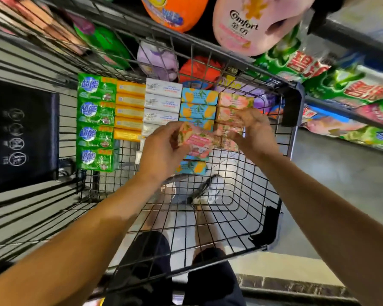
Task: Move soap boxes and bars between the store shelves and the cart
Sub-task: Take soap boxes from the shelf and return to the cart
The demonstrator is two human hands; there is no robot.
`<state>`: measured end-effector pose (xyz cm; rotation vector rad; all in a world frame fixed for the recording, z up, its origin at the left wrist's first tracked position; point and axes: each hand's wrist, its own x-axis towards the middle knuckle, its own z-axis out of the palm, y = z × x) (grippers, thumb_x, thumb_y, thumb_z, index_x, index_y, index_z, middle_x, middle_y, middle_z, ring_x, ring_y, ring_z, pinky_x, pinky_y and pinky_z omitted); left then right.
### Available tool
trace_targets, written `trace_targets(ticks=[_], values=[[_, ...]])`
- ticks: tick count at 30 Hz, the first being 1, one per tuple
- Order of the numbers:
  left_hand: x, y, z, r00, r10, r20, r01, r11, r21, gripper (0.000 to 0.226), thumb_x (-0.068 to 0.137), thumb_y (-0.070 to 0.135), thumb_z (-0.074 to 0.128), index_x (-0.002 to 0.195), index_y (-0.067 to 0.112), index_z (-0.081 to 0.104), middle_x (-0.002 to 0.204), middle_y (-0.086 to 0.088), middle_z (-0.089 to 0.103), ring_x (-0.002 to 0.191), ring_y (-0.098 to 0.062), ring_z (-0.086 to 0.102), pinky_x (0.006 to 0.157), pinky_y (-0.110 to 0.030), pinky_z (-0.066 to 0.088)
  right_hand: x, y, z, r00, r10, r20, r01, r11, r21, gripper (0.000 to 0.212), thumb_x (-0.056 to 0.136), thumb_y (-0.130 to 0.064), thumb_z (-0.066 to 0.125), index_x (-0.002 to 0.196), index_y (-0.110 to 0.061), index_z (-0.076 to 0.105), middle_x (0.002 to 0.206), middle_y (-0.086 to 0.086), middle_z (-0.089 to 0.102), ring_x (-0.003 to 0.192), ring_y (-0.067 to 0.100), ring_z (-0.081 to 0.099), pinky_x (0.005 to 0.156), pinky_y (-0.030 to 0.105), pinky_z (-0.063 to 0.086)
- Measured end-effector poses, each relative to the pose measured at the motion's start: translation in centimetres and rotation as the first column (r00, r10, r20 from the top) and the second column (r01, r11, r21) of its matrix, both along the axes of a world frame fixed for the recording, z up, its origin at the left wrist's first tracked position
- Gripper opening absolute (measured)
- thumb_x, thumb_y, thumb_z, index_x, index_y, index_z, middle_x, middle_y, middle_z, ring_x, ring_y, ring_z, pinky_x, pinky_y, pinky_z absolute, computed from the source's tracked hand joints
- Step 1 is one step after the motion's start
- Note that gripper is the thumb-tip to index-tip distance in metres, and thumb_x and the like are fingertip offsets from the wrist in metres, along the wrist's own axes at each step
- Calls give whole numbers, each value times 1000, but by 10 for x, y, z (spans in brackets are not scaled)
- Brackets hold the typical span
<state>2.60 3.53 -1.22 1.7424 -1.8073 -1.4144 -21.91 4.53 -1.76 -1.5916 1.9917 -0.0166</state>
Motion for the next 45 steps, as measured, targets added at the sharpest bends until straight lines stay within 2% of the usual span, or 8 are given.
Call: trace_targets(ticks=[8,12,16,20,26,28,32,45], values=[[0,-3,-8,989,134,-70,-129,990,64,37,81,13,77,115,21,65,81,18,63,68,8,59,61,-10,44,8,-9,-38,951,59,-303,-78,996,-51,48,82,-10,69,128,-10,55,124,16,49,114,38,41,98,41,35],[1,-2,14,984,159,-75,-153,985,76,39,83,12,77,120,15,64,84,17,57,70,0,57,56,-2,37,9,-5,-17,950,44,-310,-65,996,-59,46,86,-41,71,126,-18,62,119,10,53,110,35,46,91,44,42],[3,0,48,972,221,-86,-211,972,103,48,85,17,75,130,15,59,93,1,57,73,-5,57,57,-3,37,17,19,41,976,-216,16,214,953,-214,56,80,-67,64,112,-21,70,102,5,65,94,27,60,83,35,51],[-5,3,94,970,205,-135,-197,978,71,48,84,19,76,128,23,59,85,11,56,78,-22,64,73,-31,56,13,45,106,824,-492,281,516,856,-16,14,85,-31,76,92,-23,66,73,-16,59,69,-2,59,58,3,37],[-40,29,172,947,190,-258,-175,981,81,37,80,26,78,101,46,55,80,6,55,78,-35,66,78,-55,57,-22,98,189,727,-556,403,626,778,-54,18,86,-29,73,100,-16,72,76,-12,68,68,-11,61,70,8,45],[-63,45,195,939,173,-297,-154,984,89,37,79,21,78,96,46,57,80,2,59,79,-32,67,74,-53,59,-40,117,215,676,-581,453,685,722,-95,25,83,-32,74,102,-15,73,85,-1,74,81,5,69,80,26,54],[-120,85,233,917,58,-395,-30,997,76,40,84,3,73,102,33,55,99,-10,64,83,-23,64,57,-32,59,-94,166,261,649,-582,490,733,651,-197,17,86,-21,73,101,-12,74,80,1,72,60,-8,57,57,7,40],[-355,224,344,888,-239,-393,137,953,-271,45,67,26,76,102,49,59,104,-7,70,92,-23,67,85,-42,57,-314,374,379,675,-617,405,728,464,-505,45,71,-52,65,103,-22,75,83,-2,74,82,17,69,82,41,55]])
